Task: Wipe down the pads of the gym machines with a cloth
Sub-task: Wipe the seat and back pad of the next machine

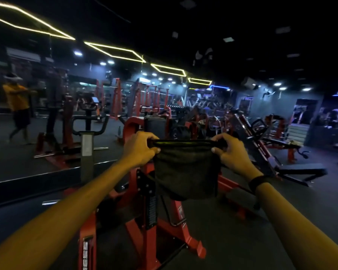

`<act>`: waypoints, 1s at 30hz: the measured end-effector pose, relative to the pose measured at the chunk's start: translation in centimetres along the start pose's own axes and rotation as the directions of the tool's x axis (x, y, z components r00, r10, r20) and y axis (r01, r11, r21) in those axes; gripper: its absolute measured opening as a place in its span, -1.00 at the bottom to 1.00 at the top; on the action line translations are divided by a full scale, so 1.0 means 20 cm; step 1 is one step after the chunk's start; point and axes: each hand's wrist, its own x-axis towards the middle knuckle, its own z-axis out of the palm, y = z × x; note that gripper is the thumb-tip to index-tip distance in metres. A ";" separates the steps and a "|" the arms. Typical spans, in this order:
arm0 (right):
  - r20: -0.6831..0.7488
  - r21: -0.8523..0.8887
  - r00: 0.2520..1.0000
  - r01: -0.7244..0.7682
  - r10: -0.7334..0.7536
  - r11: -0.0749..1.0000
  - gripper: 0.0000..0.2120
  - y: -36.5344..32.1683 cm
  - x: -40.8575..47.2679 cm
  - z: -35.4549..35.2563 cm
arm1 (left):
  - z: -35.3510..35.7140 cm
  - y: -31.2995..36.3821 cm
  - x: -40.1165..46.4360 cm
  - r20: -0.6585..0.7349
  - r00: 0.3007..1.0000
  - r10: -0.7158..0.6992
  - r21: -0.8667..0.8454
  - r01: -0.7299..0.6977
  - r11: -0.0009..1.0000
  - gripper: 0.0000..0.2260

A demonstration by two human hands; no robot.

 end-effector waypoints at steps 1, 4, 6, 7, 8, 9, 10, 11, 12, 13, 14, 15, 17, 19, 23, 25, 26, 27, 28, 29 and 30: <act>0.000 -0.002 1.000 -0.012 0.012 1.000 -0.74 0.05 0.06 0.05 | 0.04 -0.03 0.03 -0.012 1.000 -0.026 0.002 0.026 1.000 -0.85; 0.095 0.003 0.995 -0.019 0.018 1.000 -0.76 0.21 0.21 0.21 | 0.11 -0.16 0.15 0.019 0.995 -0.101 0.052 0.100 0.994 -0.79; 0.112 0.052 0.993 -0.025 0.019 0.998 -0.78 0.28 0.30 0.31 | 0.14 -0.25 0.24 -0.011 0.993 -0.119 0.049 0.120 0.992 -0.78; 0.109 0.085 0.994 -0.028 0.018 0.996 -0.78 0.34 0.37 0.39 | 0.17 -0.32 0.31 -0.028 0.992 -0.120 0.057 0.121 0.991 -0.78; 0.110 0.103 0.994 -0.031 0.020 0.994 -0.78 0.37 0.41 0.43 | 0.20 -0.36 0.36 -0.028 0.992 -0.120 0.065 0.121 0.990 -0.79; 0.119 0.109 0.992 -0.048 0.035 0.993 -0.79 0.39 0.45 0.48 | 0.22 -0.39 0.40 -0.027 0.992 -0.125 0.076 0.127 0.989 -0.80; 0.121 0.106 0.991 -0.062 0.049 0.992 -0.79 0.44 0.53 0.54 | 0.26 -0.45 0.48 -0.029 0.991 -0.130 0.090 0.132 0.987 -0.81; 0.122 0.113 0.990 -0.081 0.067 0.990 -0.80 0.48 0.59 0.58 | 0.29 -0.51 0.54 -0.035 0.991 -0.131 0.095 0.134 0.986 -0.82; 0.133 0.128 0.987 -0.106 0.089 0.986 -0.81 0.51 0.65 0.61 | 0.32 -0.57 0.61 -0.038 0.991 -0.128 0.096 0.131 0.987 -0.83; 0.135 0.146 0.986 -0.116 0.097 0.982 -0.82 0.56 0.74 0.65 | 0.36 -0.63 0.69 -0.045 0.991 -0.128 0.083 0.132 0.988 -0.83; 0.131 0.160 0.987 -0.114 0.094 0.980 -0.82 0.58 0.80 0.68 | 0.39 -0.66 0.74 -0.047 0.992 -0.119 0.077 0.122 0.990 -0.84; 0.131 0.164 0.987 -0.113 0.092 0.980 -0.82 0.61 0.89 0.70 | 0.42 -0.71 0.81 -0.059 0.992 -0.116 0.072 0.120 0.990 -0.85; 0.177 0.177 0.977 -0.148 0.116 0.973 -0.80 0.68 1.06 0.76 | 0.49 -0.81 0.95 -0.089 0.988 -0.127 0.060 0.133 0.989 -0.85; 0.153 0.253 0.976 -0.188 0.153 0.949 -0.78 0.74 1.22 0.83 | 0.52 -0.88 1.08 -0.076 0.990 -0.120 0.073 0.126 0.989 -0.84; 0.107 0.406 0.977 -0.212 0.184 0.889 -0.76 0.84 1.44 1.03 | 0.57 -1.02 1.32 -0.128 0.984 -0.125 0.059 0.133 0.989 -0.79; 0.090 0.474 0.976 -0.215 0.196 0.854 -0.75 0.89 1.51 1.14 | 0.61 -1.09 1.39 -0.155 0.977 -0.148 0.042 0.156 0.987 -0.80; 0.075 0.500 0.977 -0.210 0.200 0.840 -0.74 0.92 1.54 1.19 | 0.62 -1.13 1.42 -0.162 0.973 -0.163 0.028 0.169 0.985 -0.81; 0.059 0.514 0.979 -0.195 0.193 0.835 -0.72 0.95 1.59 1.25 | 0.64 -1.17 1.46 -0.169 0.969 -0.183 0.012 0.187 0.982 -0.83; 0.036 0.513 0.983 -0.171 0.178 0.841 -0.70 0.96 1.62 1.29 | 0.64 -1.20 1.48 -0.174 0.964 -0.200 -0.006 0.202 0.979 -0.84; 0.008 0.489 0.990 -0.127 0.141 0.863 -0.68 0.99 1.65 1.34 | 0.65 -1.23 1.51 -0.192 0.957 -0.218 -0.022 0.218 0.976 -0.84; -0.019 0.468 0.996 -0.071 0.090 0.881 -0.67 1.01 1.71 1.40 | 0.66 -1.27 1.56 -0.216 0.949 -0.231 -0.027 0.231 0.973 -0.85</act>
